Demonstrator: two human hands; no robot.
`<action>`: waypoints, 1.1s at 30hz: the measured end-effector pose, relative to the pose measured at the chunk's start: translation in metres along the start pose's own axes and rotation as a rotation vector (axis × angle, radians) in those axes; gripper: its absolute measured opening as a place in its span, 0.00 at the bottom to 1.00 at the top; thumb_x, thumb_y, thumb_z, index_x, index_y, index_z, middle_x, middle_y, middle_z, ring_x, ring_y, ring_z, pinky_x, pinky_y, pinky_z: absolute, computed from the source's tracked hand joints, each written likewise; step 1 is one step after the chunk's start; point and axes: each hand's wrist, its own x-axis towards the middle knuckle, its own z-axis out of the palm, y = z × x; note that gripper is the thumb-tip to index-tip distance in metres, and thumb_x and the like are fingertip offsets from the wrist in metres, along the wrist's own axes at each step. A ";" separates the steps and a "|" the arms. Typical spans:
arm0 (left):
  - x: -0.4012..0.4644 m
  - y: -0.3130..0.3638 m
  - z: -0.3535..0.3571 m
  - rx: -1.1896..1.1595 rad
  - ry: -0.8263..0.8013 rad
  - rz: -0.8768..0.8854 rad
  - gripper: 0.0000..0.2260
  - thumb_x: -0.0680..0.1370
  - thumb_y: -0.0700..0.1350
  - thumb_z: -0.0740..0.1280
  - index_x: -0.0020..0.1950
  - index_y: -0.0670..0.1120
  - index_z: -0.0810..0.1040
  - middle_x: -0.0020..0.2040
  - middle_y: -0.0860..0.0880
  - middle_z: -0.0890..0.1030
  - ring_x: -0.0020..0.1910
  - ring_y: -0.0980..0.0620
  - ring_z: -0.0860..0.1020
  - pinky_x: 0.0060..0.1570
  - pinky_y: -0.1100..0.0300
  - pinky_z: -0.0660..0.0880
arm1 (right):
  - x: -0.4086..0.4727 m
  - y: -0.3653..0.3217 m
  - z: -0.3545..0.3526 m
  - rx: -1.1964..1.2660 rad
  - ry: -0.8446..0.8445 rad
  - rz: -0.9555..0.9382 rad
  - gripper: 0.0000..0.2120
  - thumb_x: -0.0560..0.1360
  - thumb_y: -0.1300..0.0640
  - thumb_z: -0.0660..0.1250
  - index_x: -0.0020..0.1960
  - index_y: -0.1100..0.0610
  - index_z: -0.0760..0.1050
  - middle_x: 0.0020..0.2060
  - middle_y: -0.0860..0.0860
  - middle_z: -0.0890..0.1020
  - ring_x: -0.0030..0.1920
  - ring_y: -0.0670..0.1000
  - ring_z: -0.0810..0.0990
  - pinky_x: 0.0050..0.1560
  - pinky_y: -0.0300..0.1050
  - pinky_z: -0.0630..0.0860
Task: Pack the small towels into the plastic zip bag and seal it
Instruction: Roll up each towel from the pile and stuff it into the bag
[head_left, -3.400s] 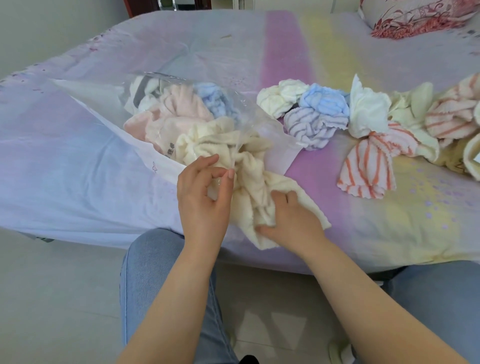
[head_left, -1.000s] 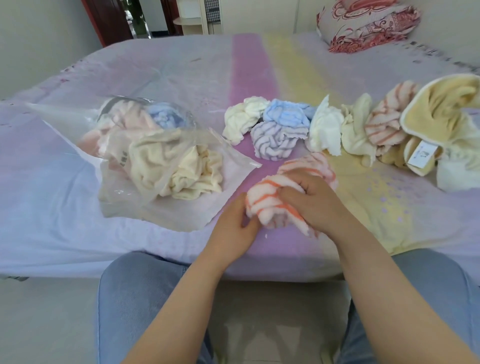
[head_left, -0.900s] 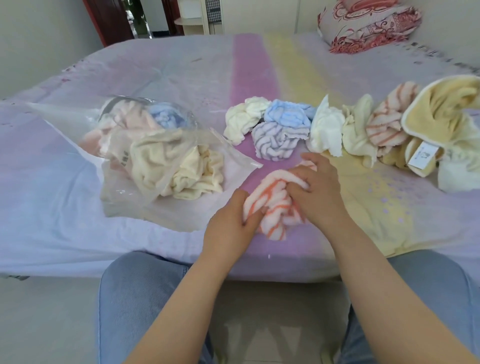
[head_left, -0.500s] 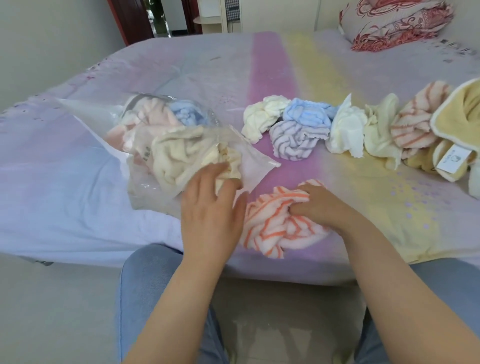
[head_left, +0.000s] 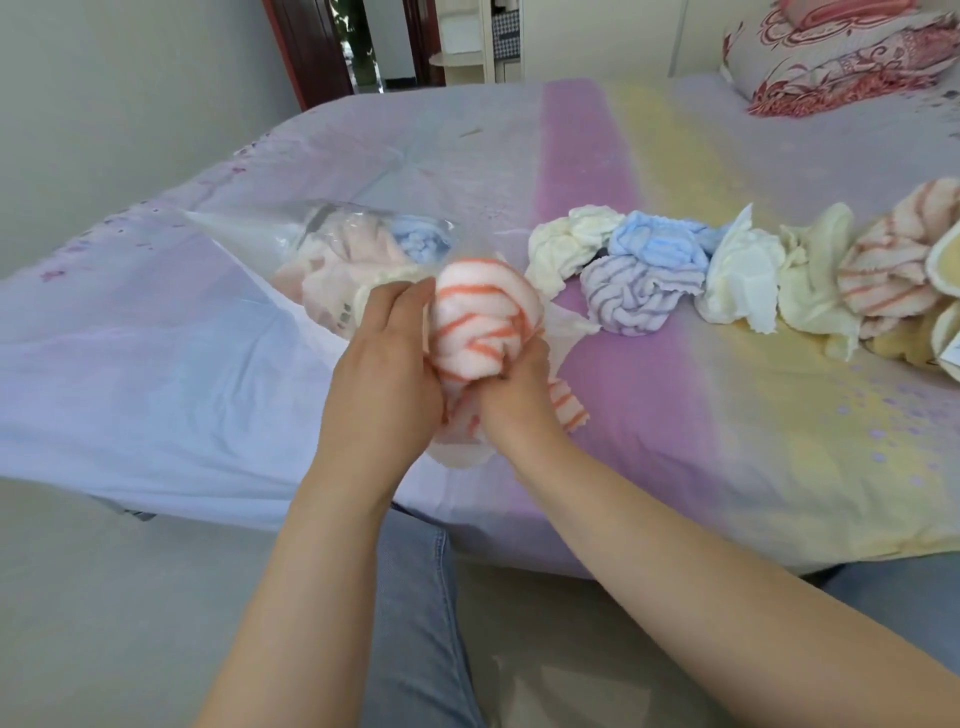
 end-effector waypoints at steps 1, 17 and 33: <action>0.003 -0.001 -0.004 -0.065 0.009 -0.029 0.28 0.72 0.32 0.59 0.71 0.47 0.69 0.68 0.50 0.70 0.51 0.48 0.76 0.42 0.60 0.69 | 0.003 0.006 0.006 -0.136 -0.062 -0.065 0.07 0.77 0.50 0.59 0.52 0.52 0.66 0.48 0.47 0.74 0.50 0.51 0.74 0.48 0.37 0.68; 0.006 -0.028 -0.014 -0.244 0.221 -0.234 0.29 0.76 0.47 0.66 0.72 0.64 0.59 0.47 0.60 0.76 0.36 0.61 0.77 0.32 0.61 0.71 | -0.007 0.003 0.011 0.475 -0.451 -0.100 0.12 0.68 0.54 0.68 0.51 0.48 0.75 0.43 0.47 0.82 0.43 0.45 0.80 0.42 0.42 0.77; 0.021 -0.029 -0.014 -0.800 0.025 -0.472 0.11 0.81 0.44 0.64 0.44 0.52 0.85 0.34 0.58 0.83 0.26 0.59 0.73 0.26 0.67 0.68 | 0.053 0.004 0.073 -0.900 -0.473 -0.621 0.21 0.76 0.44 0.53 0.68 0.44 0.67 0.71 0.50 0.66 0.74 0.54 0.56 0.73 0.60 0.52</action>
